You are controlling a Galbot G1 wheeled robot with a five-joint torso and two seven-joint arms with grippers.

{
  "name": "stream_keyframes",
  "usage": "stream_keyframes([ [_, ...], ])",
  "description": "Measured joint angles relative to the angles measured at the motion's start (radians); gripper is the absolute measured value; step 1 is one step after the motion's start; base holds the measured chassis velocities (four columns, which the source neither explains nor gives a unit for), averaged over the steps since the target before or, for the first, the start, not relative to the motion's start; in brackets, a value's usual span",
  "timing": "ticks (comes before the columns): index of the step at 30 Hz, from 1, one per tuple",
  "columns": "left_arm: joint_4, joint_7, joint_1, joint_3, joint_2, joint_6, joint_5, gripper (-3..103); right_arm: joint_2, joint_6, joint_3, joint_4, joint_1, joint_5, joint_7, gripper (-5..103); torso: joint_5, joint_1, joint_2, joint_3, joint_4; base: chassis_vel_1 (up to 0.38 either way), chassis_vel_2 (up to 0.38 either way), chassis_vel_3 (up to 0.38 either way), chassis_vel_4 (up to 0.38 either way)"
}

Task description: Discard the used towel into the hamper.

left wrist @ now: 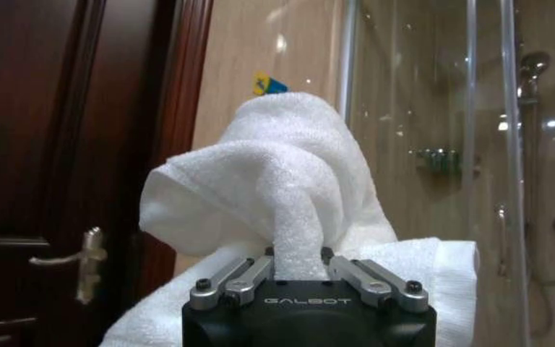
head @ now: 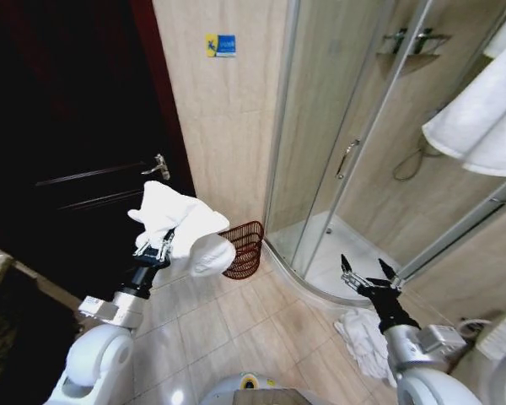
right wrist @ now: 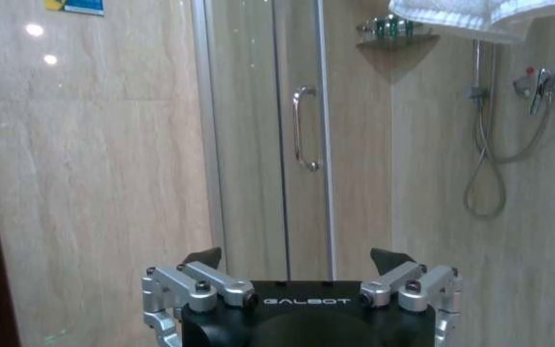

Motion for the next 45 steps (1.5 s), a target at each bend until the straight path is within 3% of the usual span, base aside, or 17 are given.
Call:
stream_keyframes([
  [10, 0.019, 0.014, -0.009, 0.035, -0.007, -0.003, 0.044, 14, 0.0, 0.012, 0.0, -0.011, 0.008, -0.001, 0.015, 100, 0.0, 0.0, 0.0, 0.0, -0.0003, 0.0, 0.0, 0.0, 0.0],
  [45, 0.036, 0.024, 0.001, 0.037, -0.012, -0.011, 0.07, 14, -0.005, 0.029, -0.012, -0.018, 0.012, -0.018, -0.002, 100, 0.0, 0.0, 0.0, 0.0, -0.0004, -0.016, 0.02, 0.021, -0.016],
])
